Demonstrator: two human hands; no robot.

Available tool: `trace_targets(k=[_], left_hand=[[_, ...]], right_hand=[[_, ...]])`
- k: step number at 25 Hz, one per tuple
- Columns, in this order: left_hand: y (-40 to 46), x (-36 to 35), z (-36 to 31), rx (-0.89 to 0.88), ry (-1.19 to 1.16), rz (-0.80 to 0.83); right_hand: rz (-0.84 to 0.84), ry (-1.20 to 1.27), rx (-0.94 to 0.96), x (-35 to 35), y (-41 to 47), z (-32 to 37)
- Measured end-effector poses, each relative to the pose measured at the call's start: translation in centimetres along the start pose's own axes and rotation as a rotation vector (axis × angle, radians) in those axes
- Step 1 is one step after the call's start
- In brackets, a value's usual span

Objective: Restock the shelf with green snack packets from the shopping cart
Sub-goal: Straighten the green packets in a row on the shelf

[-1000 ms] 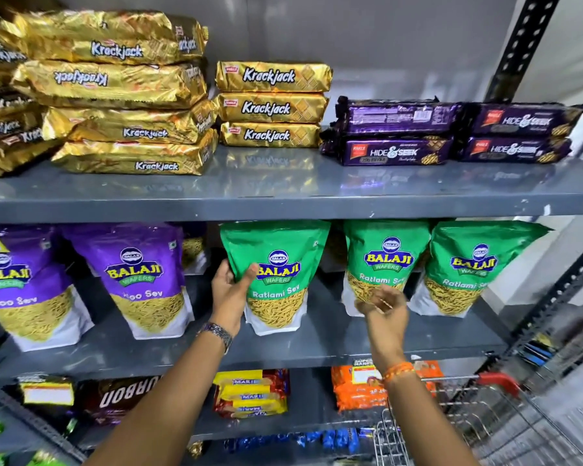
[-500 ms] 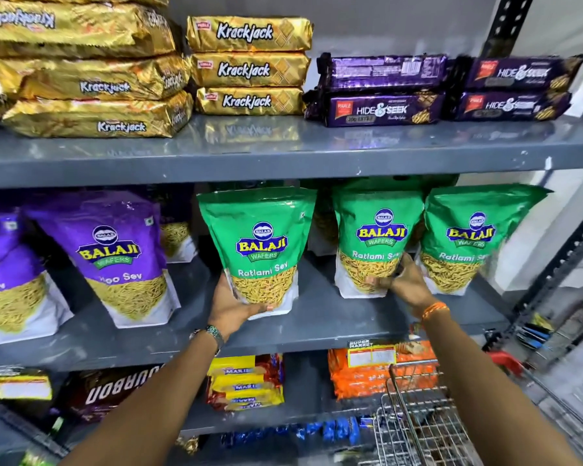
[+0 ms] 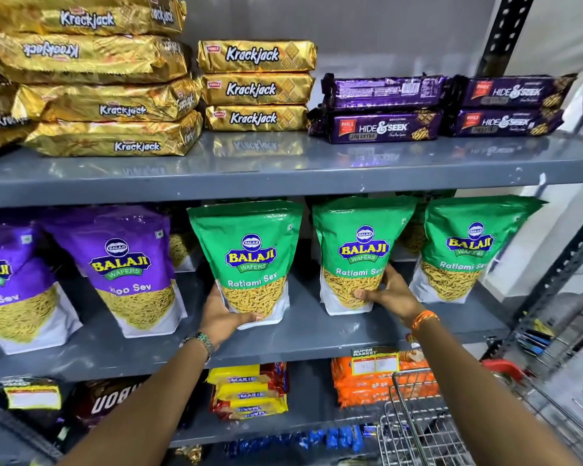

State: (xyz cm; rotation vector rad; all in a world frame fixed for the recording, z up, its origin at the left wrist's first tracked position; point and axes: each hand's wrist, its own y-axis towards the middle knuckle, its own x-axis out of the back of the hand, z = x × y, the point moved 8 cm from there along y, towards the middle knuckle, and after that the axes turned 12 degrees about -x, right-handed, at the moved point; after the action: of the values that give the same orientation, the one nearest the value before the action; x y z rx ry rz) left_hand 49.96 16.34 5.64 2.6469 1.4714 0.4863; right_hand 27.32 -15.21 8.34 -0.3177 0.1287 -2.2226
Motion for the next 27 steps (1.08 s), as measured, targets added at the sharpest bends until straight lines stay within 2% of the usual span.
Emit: trace_targets(k=[13, 24, 27], left_hand=[[0.3, 0.3, 0.7, 0.019, -0.010, 0.033], [0.1, -0.1, 0.3, 0.017, -0.016, 0.030], [-0.1, 0.3, 0.5, 0.011, -0.019, 0.020]], right_hand=[[0.057, -0.014, -0.009, -0.3, -0.5, 0.9], [0.064, 0.037, -0.006, -0.5, -0.6, 0.9], [0.019, 0.055, -0.035, -0.1, -1.4, 0.8]])
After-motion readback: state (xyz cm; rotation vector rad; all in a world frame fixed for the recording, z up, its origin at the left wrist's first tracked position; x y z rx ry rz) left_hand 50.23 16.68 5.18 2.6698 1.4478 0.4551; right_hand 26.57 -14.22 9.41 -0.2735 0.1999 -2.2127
